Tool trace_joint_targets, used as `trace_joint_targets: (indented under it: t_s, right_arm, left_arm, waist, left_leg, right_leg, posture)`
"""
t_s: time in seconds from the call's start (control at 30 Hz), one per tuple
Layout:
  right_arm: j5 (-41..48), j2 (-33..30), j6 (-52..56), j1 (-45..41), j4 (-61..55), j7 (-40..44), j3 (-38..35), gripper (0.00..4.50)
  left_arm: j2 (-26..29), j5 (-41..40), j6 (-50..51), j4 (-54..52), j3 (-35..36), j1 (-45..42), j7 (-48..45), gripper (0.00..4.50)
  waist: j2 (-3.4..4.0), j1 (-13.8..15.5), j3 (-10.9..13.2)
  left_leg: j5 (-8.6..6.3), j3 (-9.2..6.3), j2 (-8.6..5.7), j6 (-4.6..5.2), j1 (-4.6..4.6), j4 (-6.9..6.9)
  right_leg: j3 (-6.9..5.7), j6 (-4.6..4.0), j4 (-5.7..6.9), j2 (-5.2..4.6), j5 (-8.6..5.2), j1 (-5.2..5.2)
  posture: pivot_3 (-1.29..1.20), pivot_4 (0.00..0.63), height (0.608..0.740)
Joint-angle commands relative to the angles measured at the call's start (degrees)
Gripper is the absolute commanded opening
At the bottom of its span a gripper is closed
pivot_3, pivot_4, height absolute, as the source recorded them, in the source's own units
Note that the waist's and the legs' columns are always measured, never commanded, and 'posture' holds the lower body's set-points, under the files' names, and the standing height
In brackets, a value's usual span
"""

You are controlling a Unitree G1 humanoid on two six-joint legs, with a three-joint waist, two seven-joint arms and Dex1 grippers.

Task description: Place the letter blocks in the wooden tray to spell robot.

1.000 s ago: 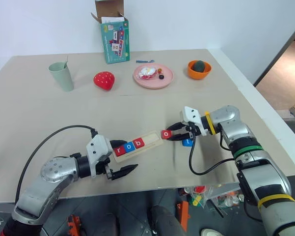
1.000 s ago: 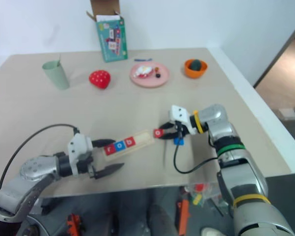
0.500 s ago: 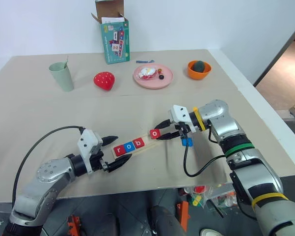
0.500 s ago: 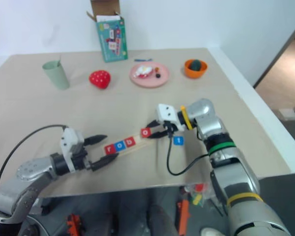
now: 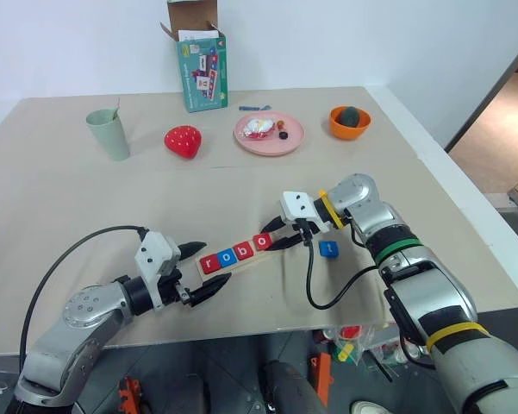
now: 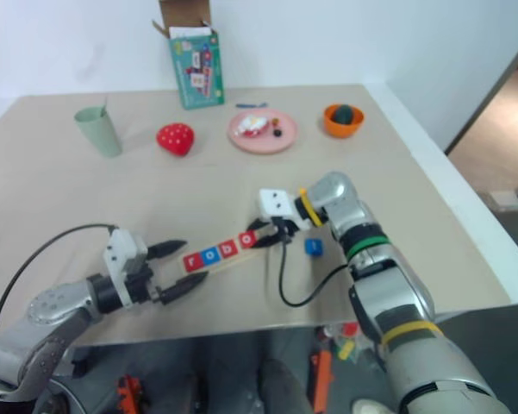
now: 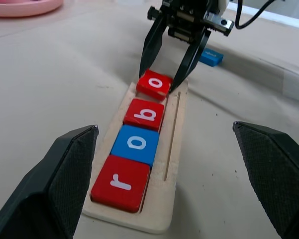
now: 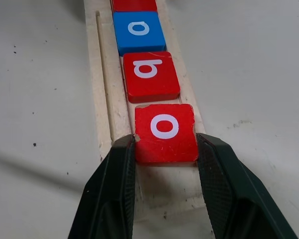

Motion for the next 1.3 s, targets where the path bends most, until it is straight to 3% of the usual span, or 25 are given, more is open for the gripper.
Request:
trace_joint_targets:
  t_s: [0.03, 0.9, 0.93, 1.17, 1.23, 1.27, 1.3]
  right_arm:
    - [-0.4, 0.5, -1.4, -2.1, 0.5, 1.4, -0.4, 1.61]
    - [-0.7, 2.5, -1.4, -2.0, 1.3, 3.3, -0.6, 1.61]
    - [-0.6, 2.5, -0.9, -2.0, 1.2, 3.6, -0.7, 1.94]
    - [1.6, 2.7, 2.2, -2.0, 0.0, 3.2, -2.4, 1.94]
    - [2.3, 2.4, 3.2, -1.8, -0.8, 3.5, -2.8, 2.67]
    - [2.3, 2.3, 3.2, -1.7, -1.0, 3.6, -2.8, 2.67]
    - [2.2, 2.2, 3.0, -1.6, -1.0, 3.7, -2.7, 3.24]
  left_arm:
    - [-0.2, -1.0, 0.1, -2.6, 0.6, -0.5, 0.4, 4.5]
    - [-0.2, -0.4, -0.3, -2.6, 0.1, -0.7, 1.1, 4.5]
    - [-0.2, -0.3, -0.3, -2.5, 0.0, -0.8, 1.1, 4.5]
    - [0.0, 0.0, -0.4, -2.3, -0.4, -1.0, 0.8, 4.5]
    - [0.1, 0.0, -0.5, -2.1, -0.4, -1.1, 0.5, 4.5]
    - [0.2, 0.1, -0.5, -1.9, -0.4, -1.1, 0.4, 4.5]
    - [0.2, 0.2, -0.5, -1.8, -0.5, -1.2, 0.2, 4.5]
  waist:
    - [0.0, 0.0, 0.0]
    - [0.0, 0.0, 0.0]
    - [0.0, 0.0, 0.0]
    - [0.0, 0.0, 0.0]
    - [0.0, 0.0, 0.0]
    - [0.0, 0.0, 0.0]
    - [0.0, 0.0, 0.0]
  left_leg:
    - [0.0, 0.0, 0.0, 0.0, 0.0, 0.0]
    - [0.03, -0.06, 0.01, -0.06, 0.0, 0.0]
    - [0.03, -0.06, 0.01, -0.06, 0.0, 0.0]
    - [0.04, -0.06, 0.01, -0.06, 0.0, 0.0]
    - [0.04, -0.07, 0.01, -0.06, 0.0, 0.0]
    - [0.04, -0.07, 0.01, -0.06, 0.0, 0.0]
    - [0.04, -0.07, 0.01, -0.06, 0.0, 0.0]
  right_leg:
    - [0.0, 0.0, 0.0, 0.01, 0.0, 0.0]
    - [-0.05, -0.03, 0.02, 0.02, 0.02, 0.0]
    - [-0.05, -0.03, 0.02, 0.02, 0.01, 0.0]
    - [-0.05, -0.03, 0.02, 0.03, 0.02, 0.0]
    - [-0.06, -0.03, 0.02, 0.03, 0.02, 0.0]
    - [-0.06, -0.03, 0.02, 0.03, 0.02, 0.0]
    - [-0.06, -0.03, 0.02, 0.03, 0.02, 0.0]
  posture:
    - [0.0, 0.15, 0.74]
    - [0.0, 0.15, 0.74]
    - [0.0, 0.15, 0.74]
    - [0.0, 0.15, 0.74]
    - [0.0, 0.15, 0.74]
    - [0.0, 0.15, 0.74]
    - [0.0, 0.15, 0.74]
